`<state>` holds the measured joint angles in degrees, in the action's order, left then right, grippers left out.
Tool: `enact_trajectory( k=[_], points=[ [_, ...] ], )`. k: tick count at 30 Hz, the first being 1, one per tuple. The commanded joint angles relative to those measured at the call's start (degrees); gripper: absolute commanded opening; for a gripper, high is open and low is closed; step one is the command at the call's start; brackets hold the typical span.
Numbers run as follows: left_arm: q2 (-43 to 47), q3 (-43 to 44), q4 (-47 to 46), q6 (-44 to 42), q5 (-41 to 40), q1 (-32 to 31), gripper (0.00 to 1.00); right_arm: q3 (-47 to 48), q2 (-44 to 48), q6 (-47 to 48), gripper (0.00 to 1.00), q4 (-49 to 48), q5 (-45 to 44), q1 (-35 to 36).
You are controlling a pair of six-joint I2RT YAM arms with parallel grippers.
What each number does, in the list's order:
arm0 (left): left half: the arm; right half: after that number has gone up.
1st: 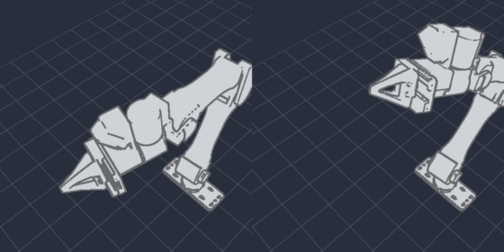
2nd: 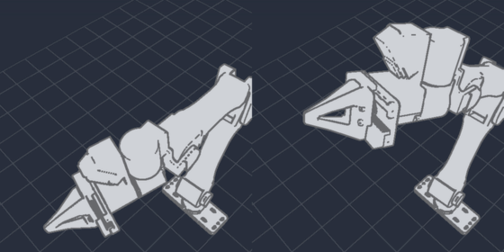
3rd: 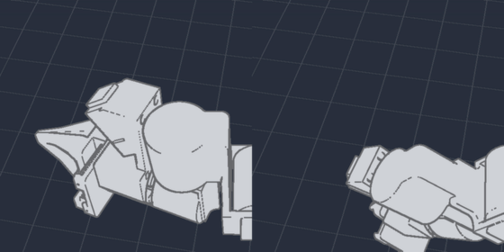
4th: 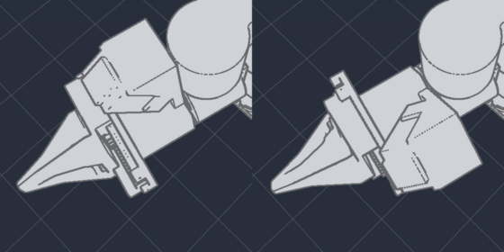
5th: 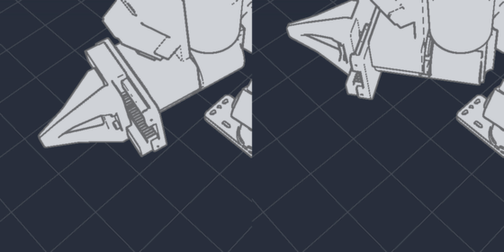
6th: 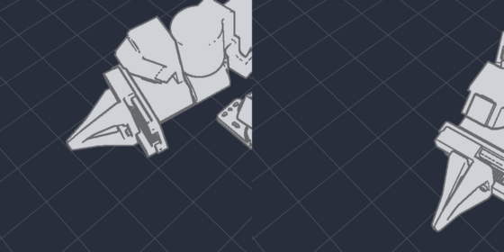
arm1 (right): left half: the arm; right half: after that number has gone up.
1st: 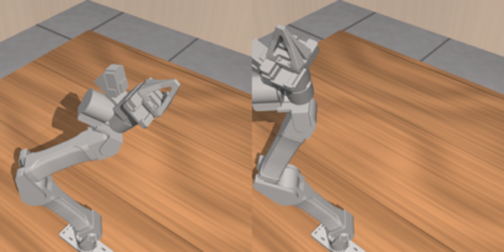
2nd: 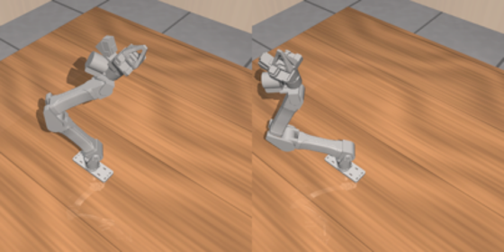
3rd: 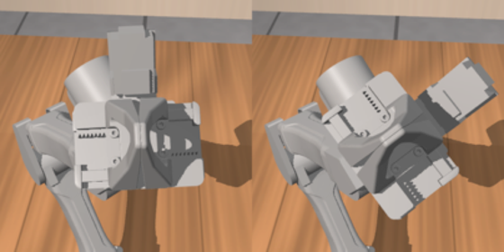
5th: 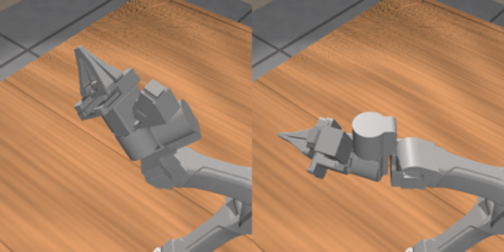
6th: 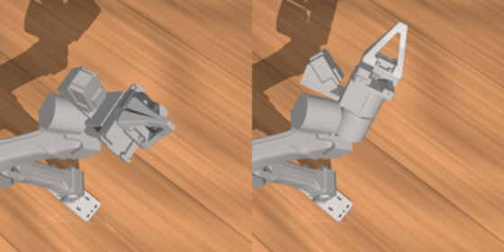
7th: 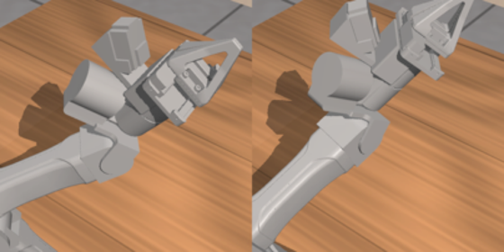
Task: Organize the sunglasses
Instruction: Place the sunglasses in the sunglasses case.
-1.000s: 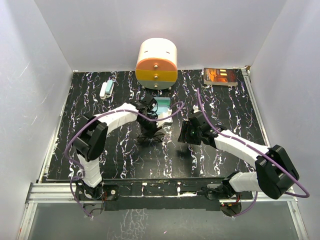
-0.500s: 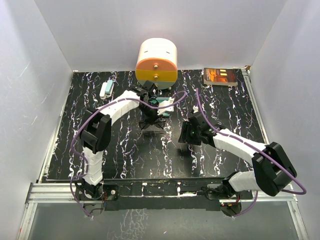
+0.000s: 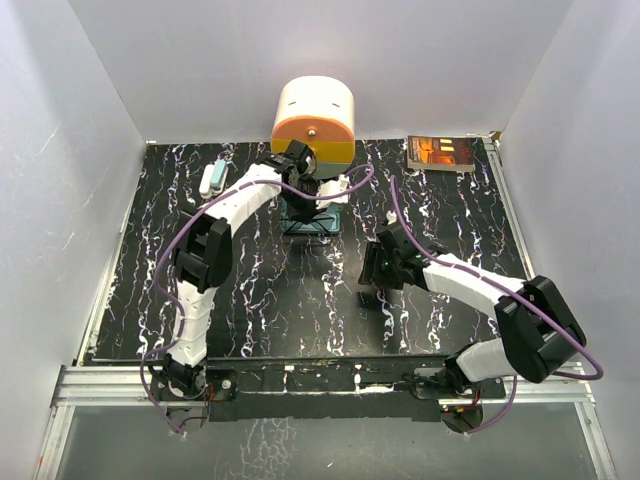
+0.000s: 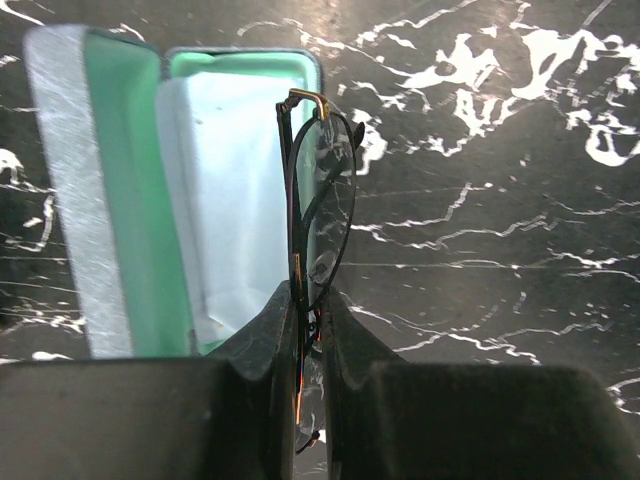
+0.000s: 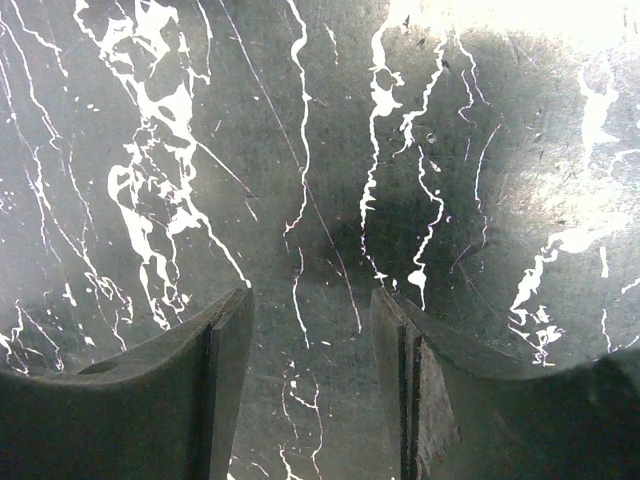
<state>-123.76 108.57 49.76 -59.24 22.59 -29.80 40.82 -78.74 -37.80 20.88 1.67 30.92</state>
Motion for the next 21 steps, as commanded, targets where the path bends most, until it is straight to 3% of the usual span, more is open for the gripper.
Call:
enact_trajectory(
  k=[1, 21],
  points=[
    [-1.6, 6.5, 2.4, -3.7, 0.7, -0.1, 0.00, 2.3, -0.6, 0.6, 0.55, -3.4, 0.5, -0.5],
    [-10.6, 17.3, 7.2, -5.0, 2.6, 1.0, 0.00, 1.6, -3.5, 1.8, 0.55, -5.1, 2.3, -1.4]
  ],
)
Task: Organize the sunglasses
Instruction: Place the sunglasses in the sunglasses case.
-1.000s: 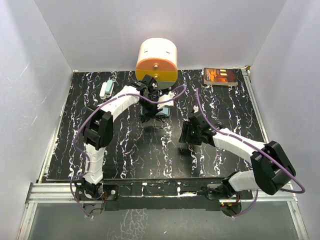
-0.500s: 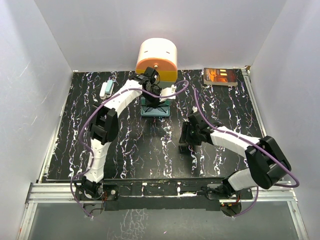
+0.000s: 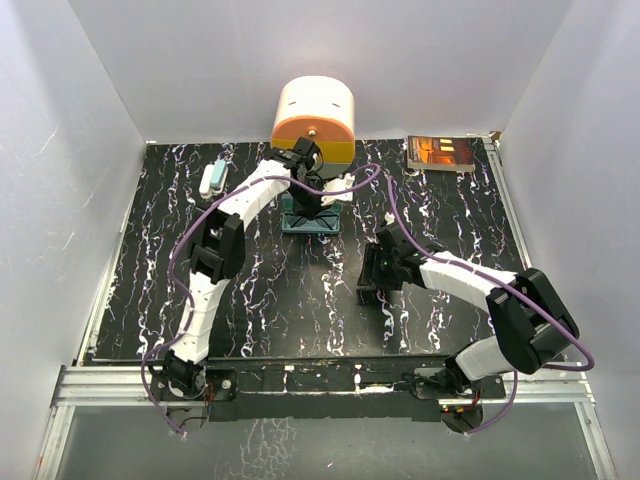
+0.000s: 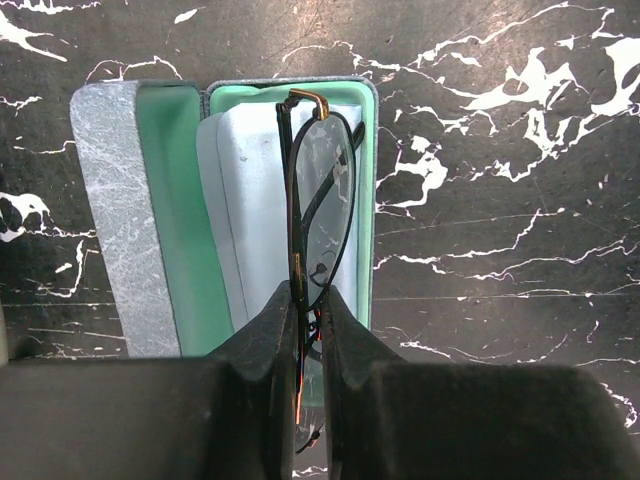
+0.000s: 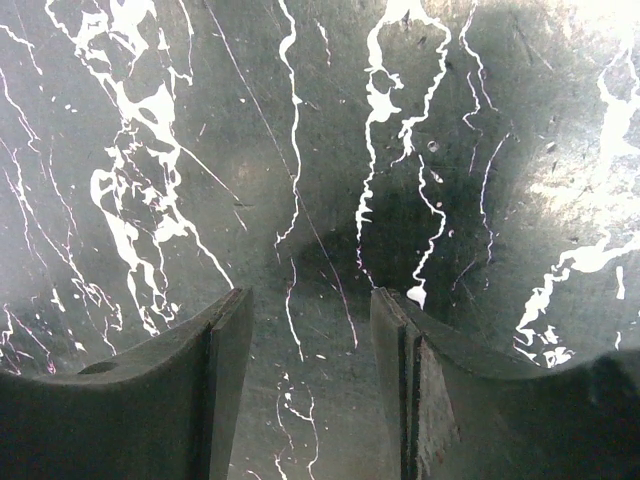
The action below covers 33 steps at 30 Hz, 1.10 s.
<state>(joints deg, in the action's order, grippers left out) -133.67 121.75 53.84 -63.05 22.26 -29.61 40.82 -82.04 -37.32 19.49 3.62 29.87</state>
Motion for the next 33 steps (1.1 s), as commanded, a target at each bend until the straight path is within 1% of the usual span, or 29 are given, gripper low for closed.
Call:
enact_trajectory(
  k=[1, 5, 11, 20, 28, 33],
  points=[
    [-1.2, 4.9, 3.2, -0.8, 3.1, 1.0, 0.00, 1.7, -0.4, 1.5, 0.55, -3.7, 0.4, -0.5],
    [-3.2, 7.0, 4.2, -0.8, 3.0, 1.6, 0.00, 1.6, -0.6, 1.9, 0.55, -3.8, 0.7, -1.0],
    [-4.6, 7.6, 6.4, -1.4, 3.2, 1.7, 0.00, 1.4, -1.0, 1.9, 0.55, -4.3, 1.4, -1.4],
    [-4.3, 8.3, 8.8, -0.3, 6.6, 1.8, 0.00, 1.2, -1.4, 1.4, 0.55, -5.2, 2.6, -1.4],
    [-4.4, 7.7, 7.5, 1.1, 8.4, 1.7, 0.00, 1.1, -1.4, 1.2, 0.54, -5.3, 3.0, -1.4],
    [-2.7, 7.8, 5.5, 2.0, 8.0, 1.9, 0.00, 1.0, -1.4, 1.0, 0.55, -5.4, 3.0, -1.5]
  ],
)
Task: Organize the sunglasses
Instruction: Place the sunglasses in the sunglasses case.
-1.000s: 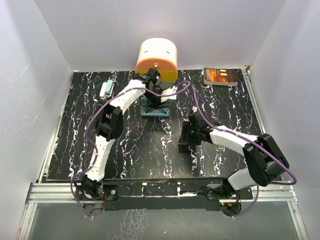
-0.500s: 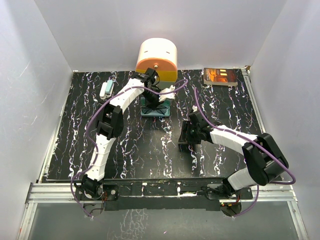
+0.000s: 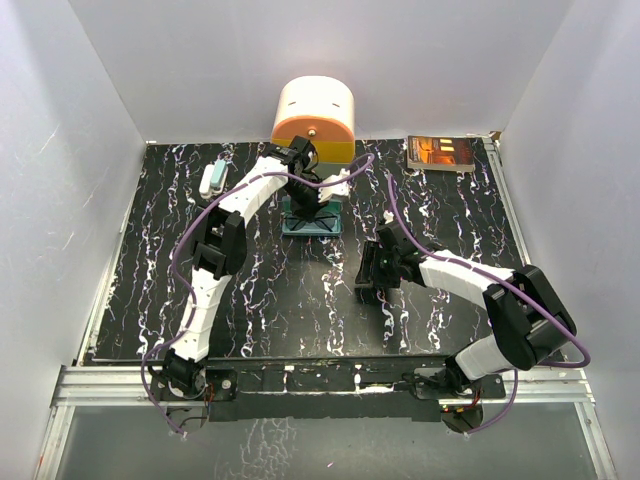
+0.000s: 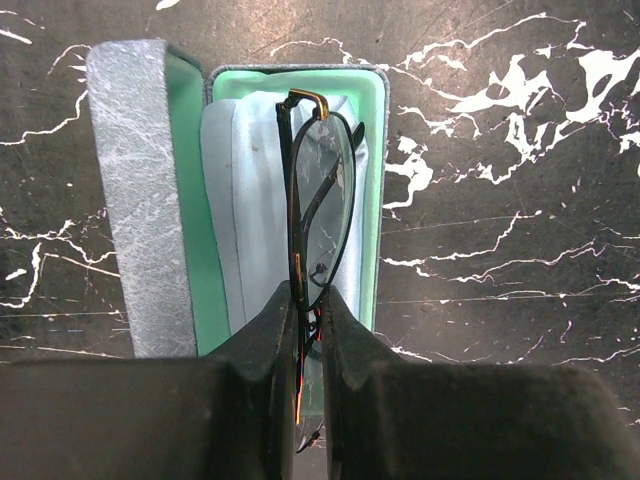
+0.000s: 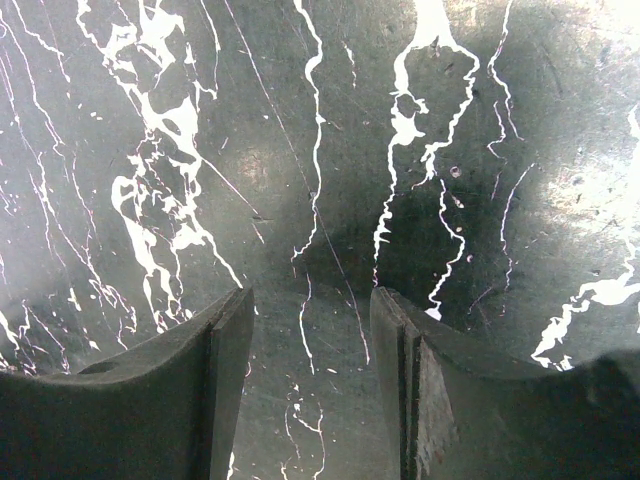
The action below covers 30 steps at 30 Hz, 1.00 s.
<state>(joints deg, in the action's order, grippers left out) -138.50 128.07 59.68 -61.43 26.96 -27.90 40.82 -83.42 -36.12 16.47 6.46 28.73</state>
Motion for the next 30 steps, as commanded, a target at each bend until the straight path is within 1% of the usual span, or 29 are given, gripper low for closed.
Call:
enact_trajectory(
  k=[1, 6, 15, 20, 30],
  points=[
    [2.5, 1.4, -0.8, 0.5, 3.3, 0.1, 0.00, 1.0, -0.2, -0.2, 0.54, -2.4, 0.2, -0.3],
    [4.4, -0.1, -3.4, 0.9, 2.6, 0.3, 0.00, 1.0, -0.4, -0.4, 0.54, -2.8, 0.6, -0.3],
    [3.1, 1.6, -3.8, 0.4, 1.1, 1.1, 0.00, 1.0, -0.8, -0.5, 0.54, -2.9, 1.1, -0.3],
    [2.1, 4.3, -2.1, 0.6, 2.6, 1.9, 0.00, 1.0, -1.0, -0.6, 0.54, -3.0, 1.2, -0.3],
    [1.7, 1.1, 1.3, -1.5, 5.0, 1.7, 0.00, 1.5, -2.1, -0.7, 0.54, -3.6, 2.3, -0.3]
  ],
)
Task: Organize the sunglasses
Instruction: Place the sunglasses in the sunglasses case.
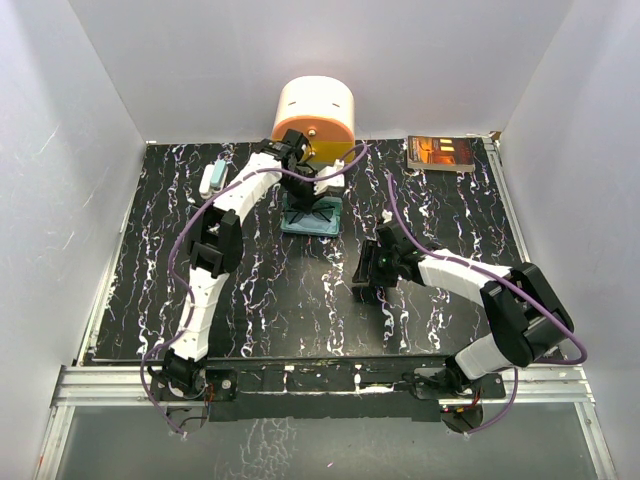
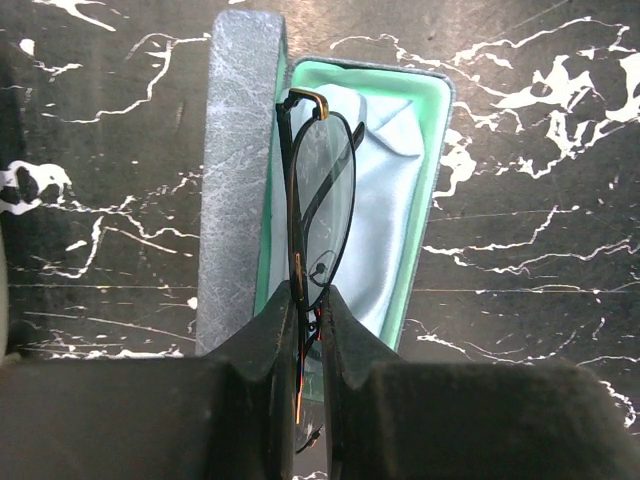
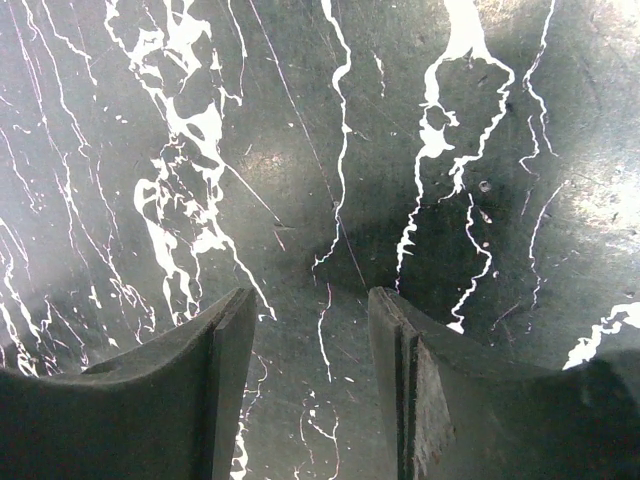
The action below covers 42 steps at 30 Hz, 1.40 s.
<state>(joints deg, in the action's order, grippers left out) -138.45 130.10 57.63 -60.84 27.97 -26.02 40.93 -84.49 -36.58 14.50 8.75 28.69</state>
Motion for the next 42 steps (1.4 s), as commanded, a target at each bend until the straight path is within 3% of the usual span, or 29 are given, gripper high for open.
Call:
enact_trajectory(
  k=[1, 26, 34, 42],
  points=[
    [1.7, -1.4, 3.5, -2.3, 4.1, -0.3, 0.00, 1.3, -1.1, -0.3, 0.54, -1.6, 0.1, -0.3],
    [-2.4, -3.2, 7.0, -4.6, 2.8, -2.2, 0.00, 1.2, -1.9, -0.4, 0.54, -2.0, 1.2, -0.3],
    [-1.4, -5.5, 2.4, -1.5, 0.4, -2.5, 0.00, 1.3, -2.0, -0.4, 0.53, -2.0, 1.1, -0.3],
    [-0.3, -7.0, 1.3, 0.2, -1.3, -3.0, 0.12, 1.2, -2.1, -0.4, 0.53, -2.2, 1.4, -0.3]
  ],
)
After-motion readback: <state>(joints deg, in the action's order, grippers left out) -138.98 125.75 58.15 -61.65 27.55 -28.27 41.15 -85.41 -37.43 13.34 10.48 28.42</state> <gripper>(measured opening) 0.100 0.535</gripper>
